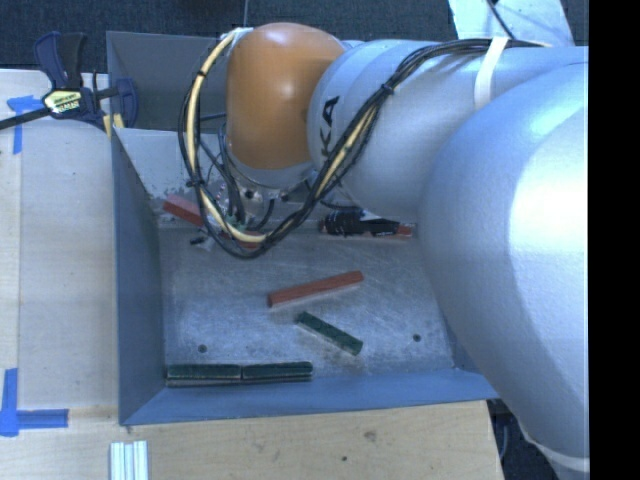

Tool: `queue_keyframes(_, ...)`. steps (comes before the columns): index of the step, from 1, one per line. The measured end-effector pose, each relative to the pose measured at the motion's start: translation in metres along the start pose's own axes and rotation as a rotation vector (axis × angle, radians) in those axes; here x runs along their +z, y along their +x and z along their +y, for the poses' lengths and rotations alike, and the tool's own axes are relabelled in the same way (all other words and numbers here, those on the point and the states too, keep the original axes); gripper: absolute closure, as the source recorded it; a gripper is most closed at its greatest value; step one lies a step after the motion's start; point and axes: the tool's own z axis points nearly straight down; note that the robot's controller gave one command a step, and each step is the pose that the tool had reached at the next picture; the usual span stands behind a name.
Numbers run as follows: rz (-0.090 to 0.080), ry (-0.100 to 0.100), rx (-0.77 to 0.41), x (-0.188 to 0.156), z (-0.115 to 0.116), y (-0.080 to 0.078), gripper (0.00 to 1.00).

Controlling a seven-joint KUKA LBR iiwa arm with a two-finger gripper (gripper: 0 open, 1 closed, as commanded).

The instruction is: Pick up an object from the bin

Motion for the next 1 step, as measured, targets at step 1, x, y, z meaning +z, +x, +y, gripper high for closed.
queue_keyframes(1, -0.001, 0.002, -0.001, -0.0493, -0.0171, -0.0223, 1.00)
